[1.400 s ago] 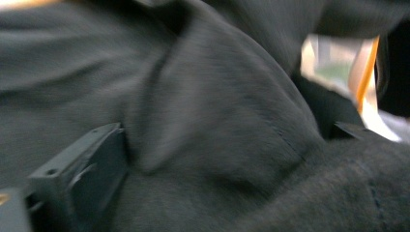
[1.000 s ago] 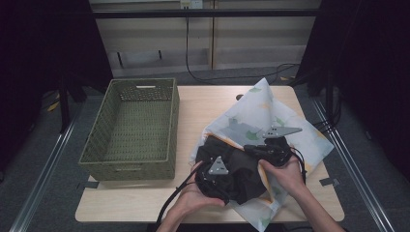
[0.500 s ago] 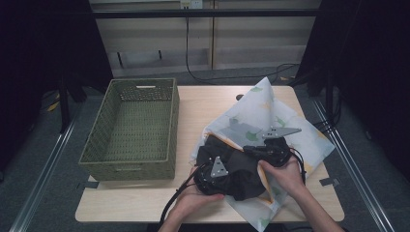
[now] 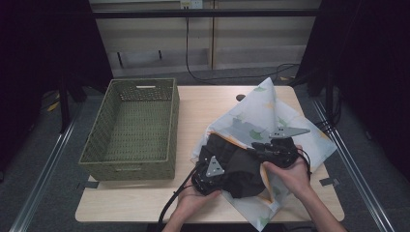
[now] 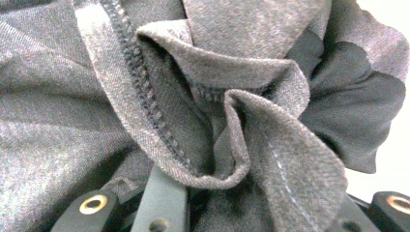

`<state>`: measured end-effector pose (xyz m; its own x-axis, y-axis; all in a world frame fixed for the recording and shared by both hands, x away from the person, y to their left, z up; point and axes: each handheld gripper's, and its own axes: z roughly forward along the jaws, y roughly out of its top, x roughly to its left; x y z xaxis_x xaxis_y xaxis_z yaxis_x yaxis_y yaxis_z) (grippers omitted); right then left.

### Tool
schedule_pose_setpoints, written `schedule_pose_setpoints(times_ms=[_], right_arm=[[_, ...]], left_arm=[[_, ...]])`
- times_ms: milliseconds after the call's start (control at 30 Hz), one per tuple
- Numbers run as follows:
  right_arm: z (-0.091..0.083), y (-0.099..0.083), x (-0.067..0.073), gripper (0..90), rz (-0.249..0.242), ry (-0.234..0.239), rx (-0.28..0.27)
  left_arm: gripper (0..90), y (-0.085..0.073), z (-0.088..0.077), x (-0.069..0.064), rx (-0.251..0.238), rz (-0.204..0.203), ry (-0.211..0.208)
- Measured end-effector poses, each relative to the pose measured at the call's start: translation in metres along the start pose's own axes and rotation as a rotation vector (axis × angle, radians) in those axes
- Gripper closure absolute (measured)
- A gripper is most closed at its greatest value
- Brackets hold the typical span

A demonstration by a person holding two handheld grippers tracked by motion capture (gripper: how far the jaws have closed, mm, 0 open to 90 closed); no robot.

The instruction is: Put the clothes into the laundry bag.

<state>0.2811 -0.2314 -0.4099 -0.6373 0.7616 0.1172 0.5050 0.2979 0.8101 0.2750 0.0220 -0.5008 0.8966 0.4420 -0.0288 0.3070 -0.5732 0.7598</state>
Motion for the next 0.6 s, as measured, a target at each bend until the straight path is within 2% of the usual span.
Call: schedule_pose_setpoints(times_ms=[67,100,167,267,333,433,533,600], right_arm=[[0.001,-0.001,-0.002,84.9,0.017,0.005,0.010],[0.003,0.000,-0.002,88.1,0.019,0.013,0.009],[0.007,0.004,-0.002,88.8,0.036,0.044,-0.004],[0.011,0.017,0.006,89.0,0.025,0.073,-0.026],[0.012,0.027,0.012,89.0,0.012,0.100,-0.042],[0.006,0.041,0.022,89.1,-0.001,0.141,-0.085],[-0.004,0.054,0.031,89.1,-0.020,0.167,-0.131],[-0.011,0.063,0.037,89.1,-0.038,0.182,-0.157]], left_arm=[[73.2,0.000,-0.001,0.002,-0.010,-0.020,-0.013],[73.5,-0.001,-0.001,0.003,-0.027,-0.042,-0.019],[74.4,0.000,-0.003,0.004,-0.055,-0.060,-0.031],[75.6,0.002,-0.004,0.006,-0.115,-0.104,-0.062],[75.9,0.007,-0.006,0.005,-0.120,-0.103,-0.051],[76.4,0.014,-0.008,0.006,-0.164,-0.118,-0.047],[76.7,0.025,-0.013,0.007,-0.201,-0.130,-0.017],[77.0,0.032,-0.016,0.010,-0.242,-0.151,-0.024]])
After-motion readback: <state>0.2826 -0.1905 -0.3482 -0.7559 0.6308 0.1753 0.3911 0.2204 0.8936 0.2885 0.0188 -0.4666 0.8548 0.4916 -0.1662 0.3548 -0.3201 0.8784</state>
